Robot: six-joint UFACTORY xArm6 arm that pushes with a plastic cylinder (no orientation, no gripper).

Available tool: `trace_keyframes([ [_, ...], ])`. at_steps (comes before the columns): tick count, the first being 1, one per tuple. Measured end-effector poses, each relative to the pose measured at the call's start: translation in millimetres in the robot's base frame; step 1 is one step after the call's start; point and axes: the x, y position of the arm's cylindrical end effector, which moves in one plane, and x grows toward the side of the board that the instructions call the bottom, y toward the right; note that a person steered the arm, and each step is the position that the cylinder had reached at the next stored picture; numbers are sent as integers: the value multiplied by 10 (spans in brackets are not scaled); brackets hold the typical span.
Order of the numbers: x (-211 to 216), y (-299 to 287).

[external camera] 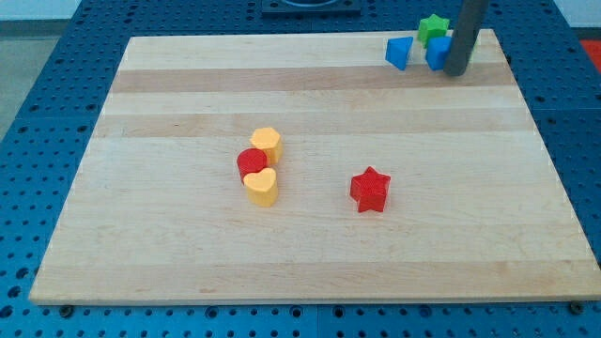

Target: Slide the green star towards the red star

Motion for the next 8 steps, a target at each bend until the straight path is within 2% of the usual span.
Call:
trace_keyframes([
  [1, 5, 0],
  [2, 47, 337],
  [3, -96, 888],
  [4, -650, 1056],
  [5, -955, 1050],
  [6, -949, 1039],
  [7, -960, 658],
  [8, -946, -81],
])
